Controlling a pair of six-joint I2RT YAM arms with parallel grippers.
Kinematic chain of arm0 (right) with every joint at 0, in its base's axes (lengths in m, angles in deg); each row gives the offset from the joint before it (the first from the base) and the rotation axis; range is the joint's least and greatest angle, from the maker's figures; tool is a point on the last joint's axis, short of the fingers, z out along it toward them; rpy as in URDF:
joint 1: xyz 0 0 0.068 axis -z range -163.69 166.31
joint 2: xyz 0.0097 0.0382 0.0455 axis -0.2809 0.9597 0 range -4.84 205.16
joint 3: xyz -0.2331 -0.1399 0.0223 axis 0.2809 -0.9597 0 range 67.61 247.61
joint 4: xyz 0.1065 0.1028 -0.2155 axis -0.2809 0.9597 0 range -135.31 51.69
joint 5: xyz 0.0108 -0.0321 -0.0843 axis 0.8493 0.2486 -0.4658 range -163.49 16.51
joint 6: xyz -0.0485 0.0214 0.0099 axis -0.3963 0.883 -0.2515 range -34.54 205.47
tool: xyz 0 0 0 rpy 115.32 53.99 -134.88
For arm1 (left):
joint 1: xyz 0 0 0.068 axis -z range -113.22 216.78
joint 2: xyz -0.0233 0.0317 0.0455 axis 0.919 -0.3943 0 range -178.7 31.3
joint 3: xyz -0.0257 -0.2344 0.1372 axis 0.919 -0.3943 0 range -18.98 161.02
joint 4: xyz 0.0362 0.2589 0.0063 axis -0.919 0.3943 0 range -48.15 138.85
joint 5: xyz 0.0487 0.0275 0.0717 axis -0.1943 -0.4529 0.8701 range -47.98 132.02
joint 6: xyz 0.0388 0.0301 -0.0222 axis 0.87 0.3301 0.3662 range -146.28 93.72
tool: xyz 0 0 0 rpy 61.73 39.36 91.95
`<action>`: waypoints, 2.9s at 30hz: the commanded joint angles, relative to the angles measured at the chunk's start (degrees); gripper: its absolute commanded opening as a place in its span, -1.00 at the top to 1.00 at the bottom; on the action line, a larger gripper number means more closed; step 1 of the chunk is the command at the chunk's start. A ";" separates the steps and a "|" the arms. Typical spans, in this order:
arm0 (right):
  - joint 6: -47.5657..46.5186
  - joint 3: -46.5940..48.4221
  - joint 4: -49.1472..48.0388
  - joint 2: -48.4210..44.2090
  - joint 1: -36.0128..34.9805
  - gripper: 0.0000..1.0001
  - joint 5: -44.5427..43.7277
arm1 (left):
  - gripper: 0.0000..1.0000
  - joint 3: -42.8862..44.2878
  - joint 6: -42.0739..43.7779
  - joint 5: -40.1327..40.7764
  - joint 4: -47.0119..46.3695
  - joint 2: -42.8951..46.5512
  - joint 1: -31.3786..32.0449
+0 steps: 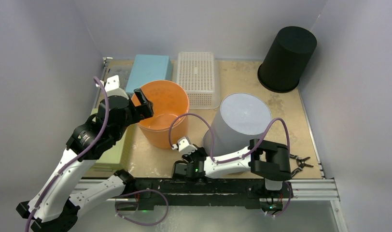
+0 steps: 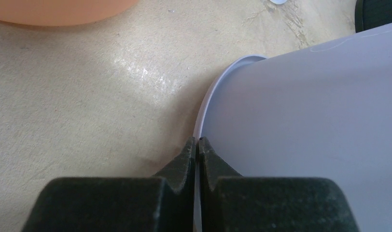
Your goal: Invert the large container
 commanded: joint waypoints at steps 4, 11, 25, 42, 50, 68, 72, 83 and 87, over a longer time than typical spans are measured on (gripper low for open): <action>4.60 2.29 4.12 0.32 0.17 0.86 -2.17 | -0.90 -0.19 -1.15 -0.66 -1.15 0.67 -0.29; 4.82 3.02 4.35 -0.98 0.27 0.83 -0.22 | -0.90 -0.09 -1.10 -1.36 -1.23 0.39 -0.32; -1.22 -1.08 0.71 -21.73 -0.25 0.35 16.37 | -0.90 -0.91 -1.12 -2.55 -1.20 1.53 -0.33; -10.36 1.55 7.52 -33.10 -1.81 -0.97 59.63 | -0.90 -2.11 -1.28 -3.05 -1.25 2.59 -0.33; 0.84 2.92 28.72 -26.50 -6.68 -0.97 48.19 | -0.90 -2.42 -1.51 -2.82 -1.05 3.25 -0.27; 16.90 9.31 43.08 -15.41 5.70 -0.98 27.66 | -0.90 -3.16 -2.25 -4.00 -0.85 3.64 -0.28; 17.07 11.68 41.03 -18.35 13.15 -0.98 24.90 | -0.90 -2.96 -2.35 -4.00 -0.65 3.88 -0.29; 12.40 5.84 24.01 -24.74 31.24 -0.98 19.91 | -0.90 -2.81 -2.60 -4.66 -0.32 3.68 -0.29; 6.04 3.74 14.66 -26.16 36.16 -0.97 20.75 | -0.90 -3.10 -2.66 -5.01 0.05 3.80 -0.28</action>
